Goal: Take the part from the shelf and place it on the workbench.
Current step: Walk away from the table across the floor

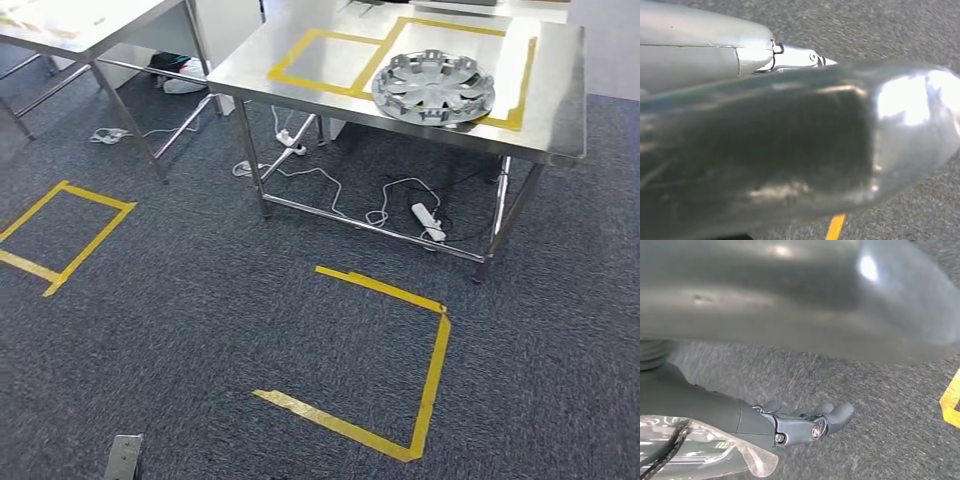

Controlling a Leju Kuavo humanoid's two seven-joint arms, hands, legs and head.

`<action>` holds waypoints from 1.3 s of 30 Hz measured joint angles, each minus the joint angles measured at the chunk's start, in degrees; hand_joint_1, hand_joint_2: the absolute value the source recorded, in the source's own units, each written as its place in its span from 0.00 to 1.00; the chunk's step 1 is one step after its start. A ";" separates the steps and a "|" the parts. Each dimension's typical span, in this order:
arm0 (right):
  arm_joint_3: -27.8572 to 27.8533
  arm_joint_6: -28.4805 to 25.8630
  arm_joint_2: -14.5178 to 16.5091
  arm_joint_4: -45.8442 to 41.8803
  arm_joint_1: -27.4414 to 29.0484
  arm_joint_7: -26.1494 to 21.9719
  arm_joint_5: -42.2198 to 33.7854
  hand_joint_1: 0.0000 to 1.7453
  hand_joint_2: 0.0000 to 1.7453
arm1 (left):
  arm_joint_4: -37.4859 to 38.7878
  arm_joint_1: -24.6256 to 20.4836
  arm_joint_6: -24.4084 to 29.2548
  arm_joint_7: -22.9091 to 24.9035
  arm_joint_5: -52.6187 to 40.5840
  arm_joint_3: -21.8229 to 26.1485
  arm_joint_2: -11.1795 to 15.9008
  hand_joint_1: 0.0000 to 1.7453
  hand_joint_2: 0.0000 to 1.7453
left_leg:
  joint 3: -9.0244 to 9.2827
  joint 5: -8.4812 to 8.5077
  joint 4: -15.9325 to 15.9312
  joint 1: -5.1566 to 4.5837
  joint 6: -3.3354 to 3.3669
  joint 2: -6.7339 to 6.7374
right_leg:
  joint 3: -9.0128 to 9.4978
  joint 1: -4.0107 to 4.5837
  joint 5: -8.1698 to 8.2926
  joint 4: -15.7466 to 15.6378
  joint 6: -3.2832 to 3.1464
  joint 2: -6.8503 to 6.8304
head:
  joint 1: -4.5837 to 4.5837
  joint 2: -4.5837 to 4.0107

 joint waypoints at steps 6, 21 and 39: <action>2.99 -1.34 -1.37 0.17 -1.57 -0.65 -1.68 0.00 0.00 | 0.76 -0.02 0.20 -0.14 -0.17 -0.06 0.17 0.00 0.00 | 10.29 5.17 -14.05 -0.73 1.99 4.70 | 0.34 0.65 -0.37 0.14 0.80 -4.54 | 0.04 0.00; 8.87 -3.97 -4.18 0.78 -4.30 -2.45 -6.30 0.00 0.00 | 2.21 -1.22 0.72 -1.11 -0.43 -0.06 -0.26 0.00 0.00 | 9.80 5.03 -15.67 -0.34 2.89 -4.57 | -6.16 -0.91 2.51 4.72 3.15 6.24 | 0.63 0.00; 16.26 -6.42 -6.09 1.56 -8.50 -5.09 -11.41 0.00 0.00 | 4.14 -2.04 0.22 -2.21 -0.43 -0.15 -0.39 0.00 0.00 | 9.21 4.50 -14.91 -0.78 1.97 3.43 | -4.25 -0.05 1.37 2.89 2.28 -4.94 | 0.13 0.00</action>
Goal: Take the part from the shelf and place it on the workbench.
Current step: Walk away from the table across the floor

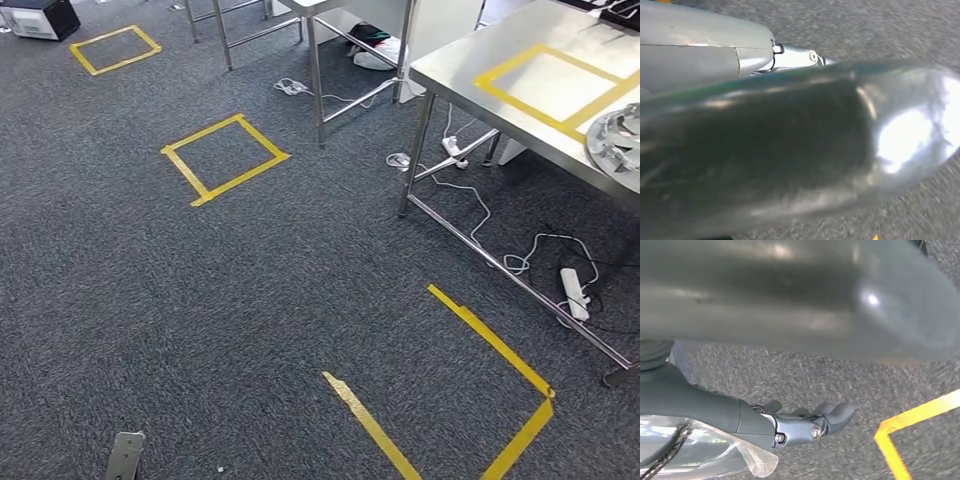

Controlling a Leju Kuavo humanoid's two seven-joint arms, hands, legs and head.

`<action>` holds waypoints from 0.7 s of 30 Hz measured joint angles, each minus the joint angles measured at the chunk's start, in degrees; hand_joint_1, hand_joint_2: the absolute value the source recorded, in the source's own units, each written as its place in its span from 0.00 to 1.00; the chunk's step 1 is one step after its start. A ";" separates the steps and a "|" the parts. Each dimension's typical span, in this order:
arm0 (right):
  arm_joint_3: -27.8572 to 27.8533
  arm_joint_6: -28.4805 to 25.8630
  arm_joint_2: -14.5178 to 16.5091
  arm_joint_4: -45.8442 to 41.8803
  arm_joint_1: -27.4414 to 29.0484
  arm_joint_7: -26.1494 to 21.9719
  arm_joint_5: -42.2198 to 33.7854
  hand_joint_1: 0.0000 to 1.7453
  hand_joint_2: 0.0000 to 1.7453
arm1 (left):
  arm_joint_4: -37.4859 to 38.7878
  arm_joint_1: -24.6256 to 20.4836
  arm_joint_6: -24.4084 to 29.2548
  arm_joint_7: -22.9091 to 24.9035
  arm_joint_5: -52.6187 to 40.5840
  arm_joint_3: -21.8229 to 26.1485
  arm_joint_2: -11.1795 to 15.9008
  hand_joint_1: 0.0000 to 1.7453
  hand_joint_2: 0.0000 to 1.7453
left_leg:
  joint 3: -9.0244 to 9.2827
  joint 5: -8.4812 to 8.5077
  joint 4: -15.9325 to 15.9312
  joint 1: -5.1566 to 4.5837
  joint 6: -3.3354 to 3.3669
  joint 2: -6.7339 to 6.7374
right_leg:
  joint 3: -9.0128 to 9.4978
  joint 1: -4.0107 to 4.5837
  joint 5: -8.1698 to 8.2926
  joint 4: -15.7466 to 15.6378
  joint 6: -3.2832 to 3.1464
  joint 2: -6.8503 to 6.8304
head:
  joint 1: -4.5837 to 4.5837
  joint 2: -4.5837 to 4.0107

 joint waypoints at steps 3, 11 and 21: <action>0.27 -0.02 -0.24 0.04 -0.39 -0.08 -0.02 0.00 0.00 | 0.13 0.21 0.00 0.01 0.00 0.00 -0.01 0.00 0.00 | 0.13 0.88 -1.02 0.31 0.94 -1.73 | -0.86 -0.25 -2.17 2.62 0.79 2.73 | 0.11 0.00; 1.18 -0.05 -0.55 0.44 -0.40 -0.09 -0.17 0.00 0.00 | 0.48 -0.08 -0.04 0.02 0.00 0.00 -0.13 0.00 0.00 | 0.18 0.96 -0.91 0.54 0.90 -7.64 | -4.76 -0.92 -0.27 6.38 1.47 9.17 | 0.30 0.00; 2.11 -0.10 -0.74 0.85 -1.03 -0.19 -0.30 0.00 0.00 | 0.71 -0.31 -0.04 0.01 0.02 -0.06 -0.14 0.00 0.00 | -7.08 -5.60 12.79 0.93 -1.78 -3.99 | -1.29 -0.77 0.91 0.30 -1.19 6.22 | -0.29 0.00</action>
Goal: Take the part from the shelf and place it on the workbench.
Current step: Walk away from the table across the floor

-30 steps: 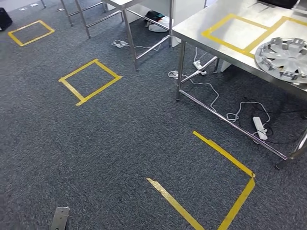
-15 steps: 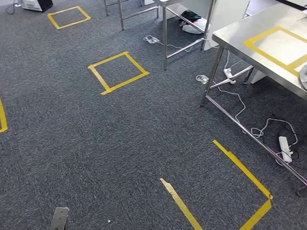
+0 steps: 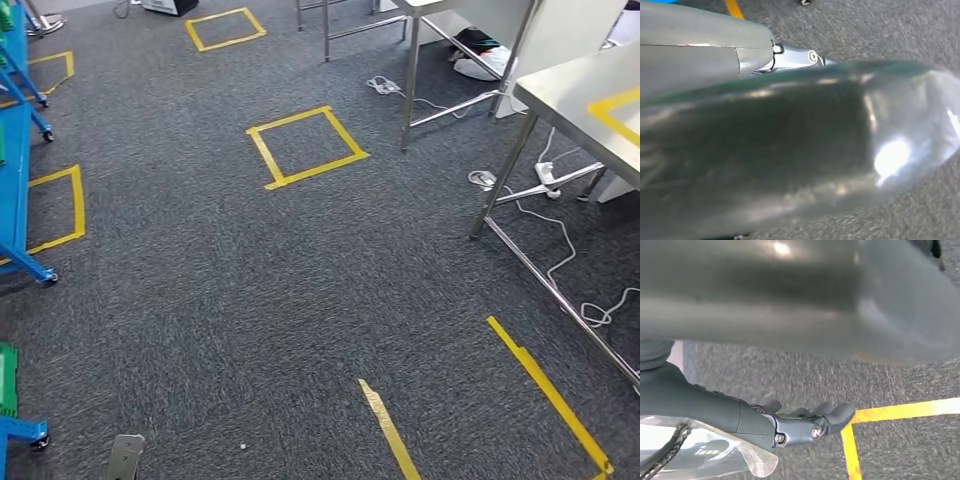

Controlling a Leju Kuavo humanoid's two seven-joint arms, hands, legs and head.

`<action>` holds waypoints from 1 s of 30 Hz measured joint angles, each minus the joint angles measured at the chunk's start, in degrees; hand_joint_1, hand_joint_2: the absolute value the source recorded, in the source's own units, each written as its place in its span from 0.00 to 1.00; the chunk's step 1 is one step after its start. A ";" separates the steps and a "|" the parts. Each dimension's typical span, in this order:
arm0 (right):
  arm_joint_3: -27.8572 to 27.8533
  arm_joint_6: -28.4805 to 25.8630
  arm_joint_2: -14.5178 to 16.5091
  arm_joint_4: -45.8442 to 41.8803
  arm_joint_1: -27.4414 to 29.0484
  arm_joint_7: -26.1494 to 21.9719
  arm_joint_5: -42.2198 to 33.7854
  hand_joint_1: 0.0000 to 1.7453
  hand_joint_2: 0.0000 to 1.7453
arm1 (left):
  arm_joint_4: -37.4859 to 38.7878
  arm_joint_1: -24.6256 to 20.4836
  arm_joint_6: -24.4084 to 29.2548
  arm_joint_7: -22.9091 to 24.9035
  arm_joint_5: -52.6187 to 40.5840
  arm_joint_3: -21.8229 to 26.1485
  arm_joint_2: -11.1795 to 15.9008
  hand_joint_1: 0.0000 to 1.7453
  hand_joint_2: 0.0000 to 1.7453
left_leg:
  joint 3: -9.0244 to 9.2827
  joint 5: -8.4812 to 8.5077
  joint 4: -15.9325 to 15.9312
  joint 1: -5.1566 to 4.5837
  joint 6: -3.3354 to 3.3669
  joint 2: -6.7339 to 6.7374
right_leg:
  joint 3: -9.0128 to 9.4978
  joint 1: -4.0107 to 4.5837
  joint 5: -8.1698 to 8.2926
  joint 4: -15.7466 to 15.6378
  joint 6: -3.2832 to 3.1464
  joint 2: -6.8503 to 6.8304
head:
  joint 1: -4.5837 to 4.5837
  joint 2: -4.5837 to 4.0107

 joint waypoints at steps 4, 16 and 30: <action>0.20 0.00 -0.01 0.15 -0.09 -0.01 -0.01 0.00 0.00 | 0.14 0.24 0.00 0.01 0.00 -0.03 -0.15 0.00 0.00 | 0.61 2.65 -0.86 0.21 0.13 1.39 | 0.30 0.23 -0.69 0.00 0.11 -3.24 | -0.02 0.00; 1.50 -0.28 -0.23 0.72 -1.23 -0.42 -0.62 0.00 0.00 | 0.44 -0.17 0.09 -0.09 -0.17 -0.03 -0.06 0.00 0.00 | 6.24 6.48 -13.01 -0.47 3.21 -0.16 | -6.15 0.09 -8.73 15.11 2.61 0.69 | 0.51 0.00; 2.69 -0.36 -0.48 1.43 -1.84 -0.88 -1.58 0.00 0.00 | 0.80 -0.22 0.17 -0.38 -0.16 -0.12 -0.37 0.00 0.00 | 1.04 0.95 -2.57 0.00 0.20 -0.70 | -0.66 -0.10 0.33 -0.06 0.23 1.01 | -0.06 0.00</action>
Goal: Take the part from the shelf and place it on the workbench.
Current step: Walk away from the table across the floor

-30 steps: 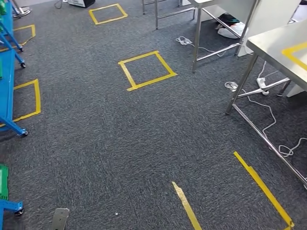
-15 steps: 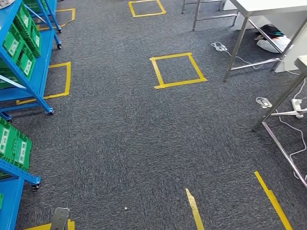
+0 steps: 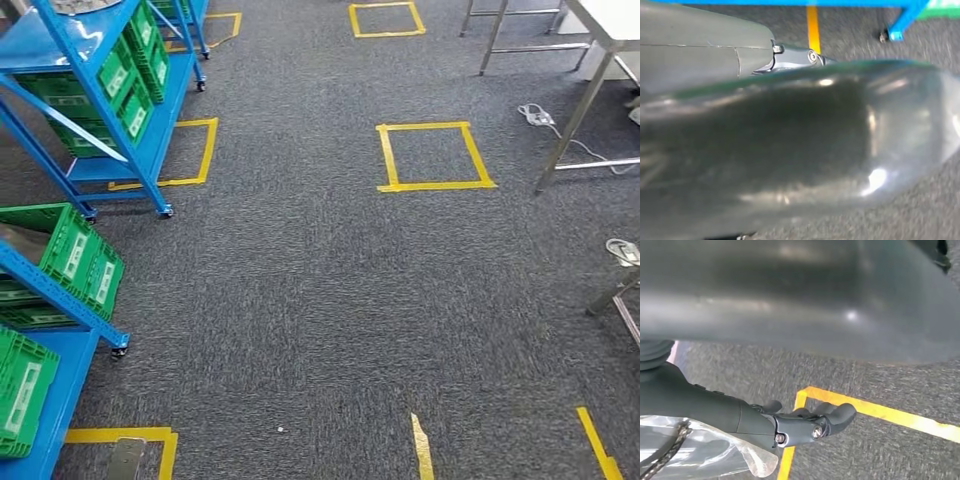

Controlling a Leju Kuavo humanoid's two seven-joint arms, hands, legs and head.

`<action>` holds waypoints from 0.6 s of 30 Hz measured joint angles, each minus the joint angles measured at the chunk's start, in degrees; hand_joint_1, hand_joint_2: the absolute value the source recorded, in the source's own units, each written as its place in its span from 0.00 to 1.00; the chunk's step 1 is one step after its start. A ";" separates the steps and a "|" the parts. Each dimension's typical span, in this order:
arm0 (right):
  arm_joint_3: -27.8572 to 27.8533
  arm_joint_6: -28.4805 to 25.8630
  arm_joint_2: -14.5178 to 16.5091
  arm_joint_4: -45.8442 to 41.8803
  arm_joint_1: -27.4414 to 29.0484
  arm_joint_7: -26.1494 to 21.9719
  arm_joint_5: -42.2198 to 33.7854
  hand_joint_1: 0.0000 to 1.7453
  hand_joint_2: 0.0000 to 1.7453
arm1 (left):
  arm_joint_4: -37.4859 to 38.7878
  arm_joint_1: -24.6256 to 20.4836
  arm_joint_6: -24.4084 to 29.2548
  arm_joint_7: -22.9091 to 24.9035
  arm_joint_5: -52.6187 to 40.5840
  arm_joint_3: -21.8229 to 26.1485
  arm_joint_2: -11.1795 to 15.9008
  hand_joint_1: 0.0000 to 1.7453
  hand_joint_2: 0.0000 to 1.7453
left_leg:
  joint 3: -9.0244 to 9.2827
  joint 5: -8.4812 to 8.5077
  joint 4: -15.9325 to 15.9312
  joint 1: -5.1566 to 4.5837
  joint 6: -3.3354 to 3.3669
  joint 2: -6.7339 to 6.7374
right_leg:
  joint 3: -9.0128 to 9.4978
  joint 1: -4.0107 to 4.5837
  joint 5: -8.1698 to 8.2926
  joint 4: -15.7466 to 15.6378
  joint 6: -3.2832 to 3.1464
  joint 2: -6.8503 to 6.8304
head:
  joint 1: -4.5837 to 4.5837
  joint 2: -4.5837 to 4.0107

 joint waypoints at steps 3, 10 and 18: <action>0.79 -0.18 -0.02 0.24 -0.30 -0.54 -1.02 0.00 0.00 | 0.15 -0.07 0.01 -0.28 0.08 -0.03 -0.13 0.00 0.00 | -3.06 -1.22 6.07 0.28 -0.28 1.40 | 0.29 0.26 -0.43 0.01 -0.15 -2.74 | 0.03 0.00; 2.01 -0.34 -0.07 0.48 -1.30 -1.21 -2.07 0.00 0.00 | 0.43 -0.14 0.01 -0.58 0.14 -0.04 -0.03 0.00 0.00 | 4.78 4.86 -9.43 -0.75 1.50 4.84 | 1.89 0.56 -1.94 -0.23 1.58 -7.36 | 0.10 0.00; 3.76 -0.37 0.13 1.87 -4.63 -2.75 -8.37 0.00 0.00 | 0.80 -0.67 -1.11 -0.51 -1.15 -0.02 0.01 0.00 0.00 | 5.36 5.38 -10.35 -0.52 3.31 -0.51 | -7.06 0.14 -8.19 16.10 2.34 -0.17 | 0.60 0.00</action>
